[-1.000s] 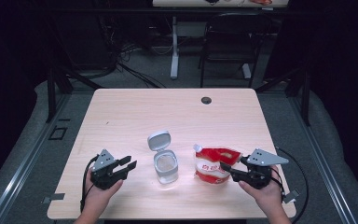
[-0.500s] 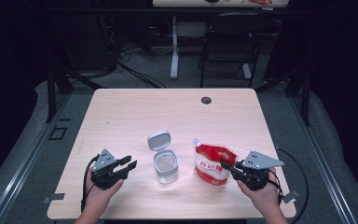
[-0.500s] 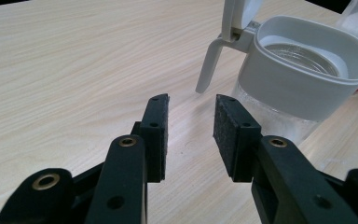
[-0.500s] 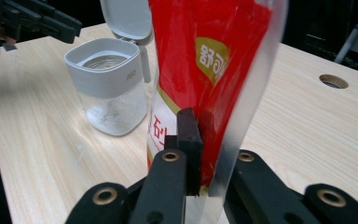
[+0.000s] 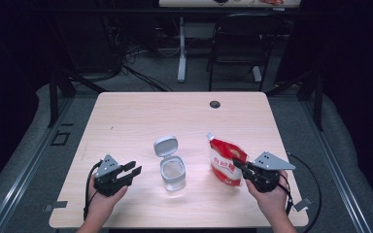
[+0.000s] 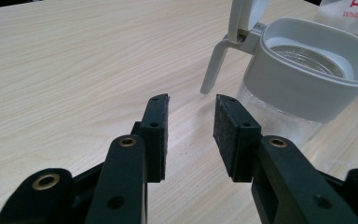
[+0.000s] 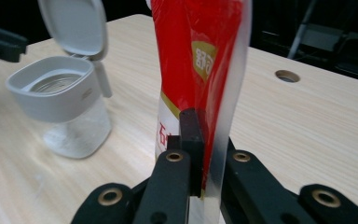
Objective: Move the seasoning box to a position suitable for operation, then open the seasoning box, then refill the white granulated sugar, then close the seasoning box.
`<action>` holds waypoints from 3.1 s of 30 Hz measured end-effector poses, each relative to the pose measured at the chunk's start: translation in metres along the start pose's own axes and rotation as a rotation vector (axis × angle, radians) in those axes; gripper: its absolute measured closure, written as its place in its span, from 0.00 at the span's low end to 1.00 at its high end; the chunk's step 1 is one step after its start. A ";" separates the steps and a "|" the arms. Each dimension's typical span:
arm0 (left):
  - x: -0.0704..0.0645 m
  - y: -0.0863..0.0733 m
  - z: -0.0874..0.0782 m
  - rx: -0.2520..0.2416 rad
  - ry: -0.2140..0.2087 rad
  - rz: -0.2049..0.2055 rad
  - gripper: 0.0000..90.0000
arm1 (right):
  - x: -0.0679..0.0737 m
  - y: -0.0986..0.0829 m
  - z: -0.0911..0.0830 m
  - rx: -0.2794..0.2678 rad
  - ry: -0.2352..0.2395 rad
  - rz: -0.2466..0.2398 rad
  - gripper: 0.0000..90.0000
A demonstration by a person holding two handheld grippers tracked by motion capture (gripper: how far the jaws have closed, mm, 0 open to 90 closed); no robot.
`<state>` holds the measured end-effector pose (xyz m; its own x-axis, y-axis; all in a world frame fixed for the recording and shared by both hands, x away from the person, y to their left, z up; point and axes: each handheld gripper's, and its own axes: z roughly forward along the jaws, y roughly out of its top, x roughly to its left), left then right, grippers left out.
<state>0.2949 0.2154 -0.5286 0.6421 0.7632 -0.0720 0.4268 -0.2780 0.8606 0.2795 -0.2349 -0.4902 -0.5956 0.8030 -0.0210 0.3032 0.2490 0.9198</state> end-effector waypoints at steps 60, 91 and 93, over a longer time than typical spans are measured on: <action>-0.003 -0.002 -0.001 0.002 0.005 0.020 0.72 | -0.008 -0.041 -0.005 0.051 -0.039 0.040 0.63; -0.002 -0.003 0.000 0.006 0.009 0.018 0.70 | -0.013 -0.063 0.013 0.079 -0.025 0.060 0.57; -0.001 -0.003 -0.001 0.005 0.010 0.015 0.70 | -0.012 -0.064 0.016 0.072 -0.022 0.068 0.56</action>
<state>0.2923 0.2155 -0.5310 0.6422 0.7646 -0.0538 0.4201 -0.2923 0.8591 0.2792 -0.2523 -0.5545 -0.5553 0.8311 0.0311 0.3957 0.2311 0.8888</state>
